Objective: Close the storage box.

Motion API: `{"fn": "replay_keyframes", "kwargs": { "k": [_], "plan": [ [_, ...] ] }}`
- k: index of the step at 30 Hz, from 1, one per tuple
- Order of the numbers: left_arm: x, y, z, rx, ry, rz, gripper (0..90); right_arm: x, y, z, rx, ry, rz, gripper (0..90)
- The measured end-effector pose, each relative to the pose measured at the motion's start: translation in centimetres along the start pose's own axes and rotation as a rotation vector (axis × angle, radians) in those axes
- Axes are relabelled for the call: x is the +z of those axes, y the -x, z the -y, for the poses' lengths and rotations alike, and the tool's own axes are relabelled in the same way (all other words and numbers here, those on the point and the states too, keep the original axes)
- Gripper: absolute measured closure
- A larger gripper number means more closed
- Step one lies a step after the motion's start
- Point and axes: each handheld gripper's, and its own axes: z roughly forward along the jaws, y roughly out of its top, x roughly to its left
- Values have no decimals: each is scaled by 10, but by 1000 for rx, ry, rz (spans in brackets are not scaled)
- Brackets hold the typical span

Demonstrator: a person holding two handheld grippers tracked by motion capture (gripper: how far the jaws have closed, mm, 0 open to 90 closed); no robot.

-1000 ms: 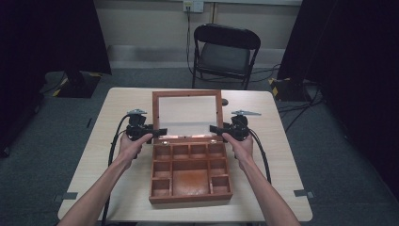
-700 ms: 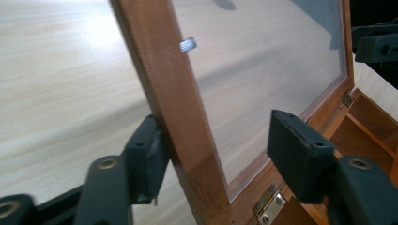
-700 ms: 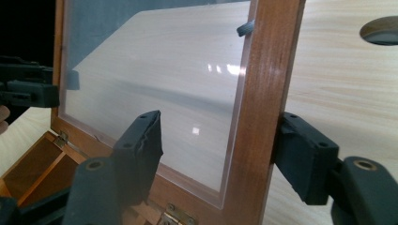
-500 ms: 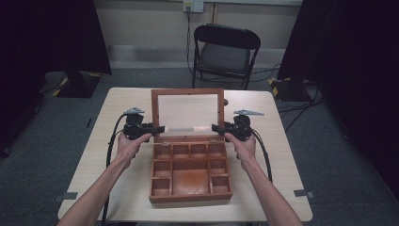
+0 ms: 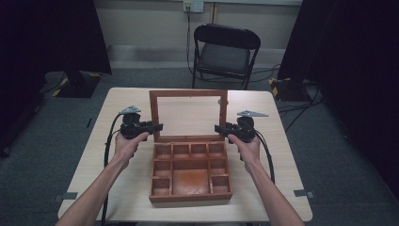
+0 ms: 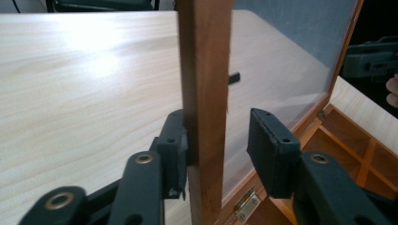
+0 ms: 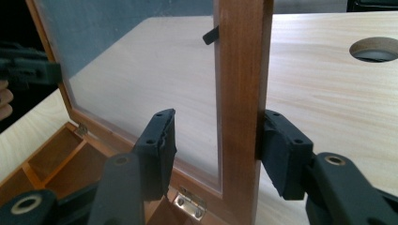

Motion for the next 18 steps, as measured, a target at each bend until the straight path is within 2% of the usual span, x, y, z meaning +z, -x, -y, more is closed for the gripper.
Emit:
{"fn": "replay_keyframes", "kwargs": {
  "k": [3, 5, 6, 7, 8, 9, 15, 18],
  "plan": [
    [-4, 2, -1, 14, 9, 7, 623, -3, -1, 1, -5, 6, -6, 482],
    [-6, 5, -2, 29, 3, -8, 625, -5, -2, -1, 0, -13, -23, 413],
    [-6, 5, -2, 29, 3, -8, 626, -5, -2, -1, 0, -13, -23, 413],
    [-7, 7, -1, 25, 6, -7, 626, -6, -2, -4, -10, -13, -15, 373],
    [-9, 7, -1, 33, 1, -4, 626, -8, -2, -8, -13, -2, -6, 345],
    [-10, 7, -1, 43, -4, -3, 629, -12, -2, -14, 0, 21, -19, 331],
    [-16, 11, -2, 46, 8, 13, 629, -15, -5, -17, -12, 20, 0, 320],
    [-18, 13, -3, 58, 9, 24, 623, -12, -6, -20, -36, 29, 12, 302]
  ]
}}
